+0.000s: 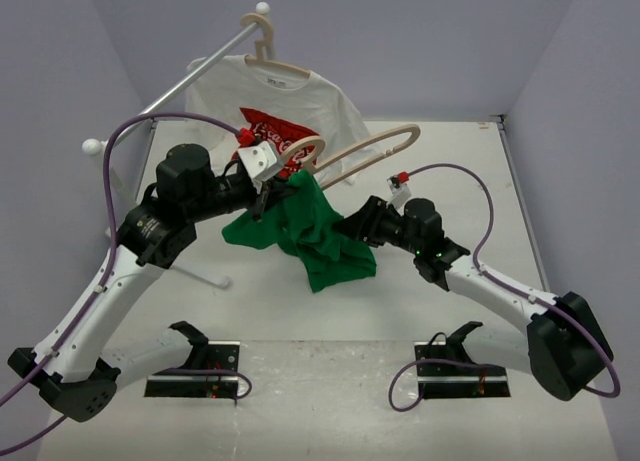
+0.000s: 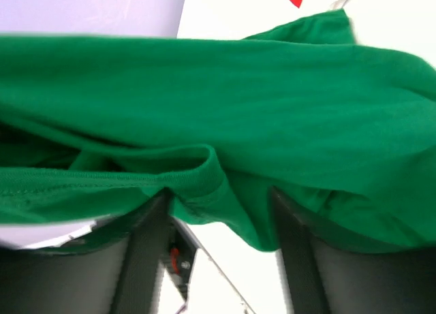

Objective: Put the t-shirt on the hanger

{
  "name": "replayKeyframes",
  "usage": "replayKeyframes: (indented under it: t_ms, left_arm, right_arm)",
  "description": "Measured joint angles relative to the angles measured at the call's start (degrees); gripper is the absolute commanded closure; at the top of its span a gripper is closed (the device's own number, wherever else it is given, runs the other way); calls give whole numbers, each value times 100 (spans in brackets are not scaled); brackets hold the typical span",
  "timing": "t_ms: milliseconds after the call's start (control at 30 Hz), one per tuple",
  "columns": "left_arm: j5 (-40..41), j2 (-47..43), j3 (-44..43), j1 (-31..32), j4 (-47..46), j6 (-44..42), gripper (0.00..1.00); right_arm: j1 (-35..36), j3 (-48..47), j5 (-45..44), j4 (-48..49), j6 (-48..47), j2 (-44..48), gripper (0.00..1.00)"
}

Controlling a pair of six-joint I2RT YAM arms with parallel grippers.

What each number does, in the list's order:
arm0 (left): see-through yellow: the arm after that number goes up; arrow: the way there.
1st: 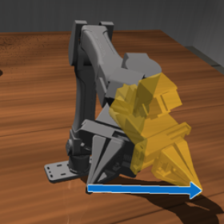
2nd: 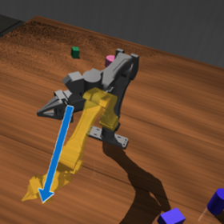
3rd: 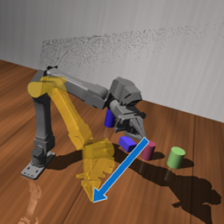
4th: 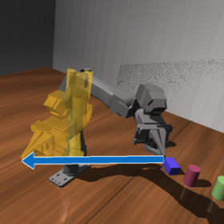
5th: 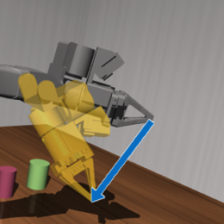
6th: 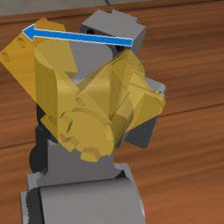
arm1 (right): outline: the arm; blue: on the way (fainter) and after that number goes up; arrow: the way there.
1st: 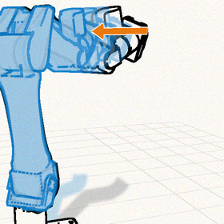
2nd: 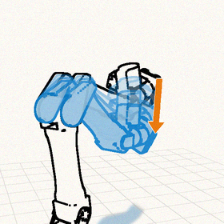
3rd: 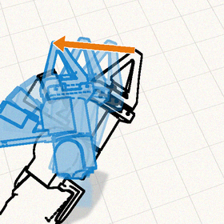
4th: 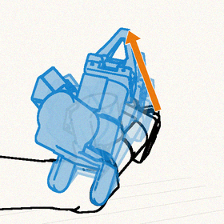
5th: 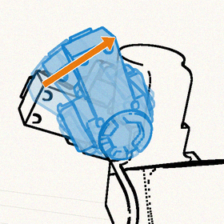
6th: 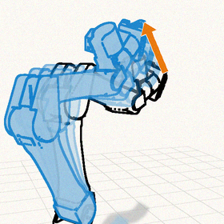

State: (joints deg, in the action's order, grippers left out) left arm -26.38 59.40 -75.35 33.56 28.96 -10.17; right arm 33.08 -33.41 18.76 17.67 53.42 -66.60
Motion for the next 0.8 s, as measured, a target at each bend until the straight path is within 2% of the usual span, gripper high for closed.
replayKeyframes:
  t_ms: [167,300,433,533,800]
  left_arm:
    - [9,-12,19,0,-72,17,100]
    - [12,-17,24,0,-101,16,100]
    - [-1,-17,24,0,-99,13,100]
    - [-26,-17,24,0,-92,12,100]
    - [-40,-44,24,0,-56,-2,100]
  right_arm:
    - [86,0,3,234,26,-136,32]
    - [123,4,-107,163,-24,174,25]
    - [31,-6,-368,9,-84,714,25]
    - [-161,-60,-450,-74,-93,792,25]
    - [-267,-599,-373,-267,-103,104,32]
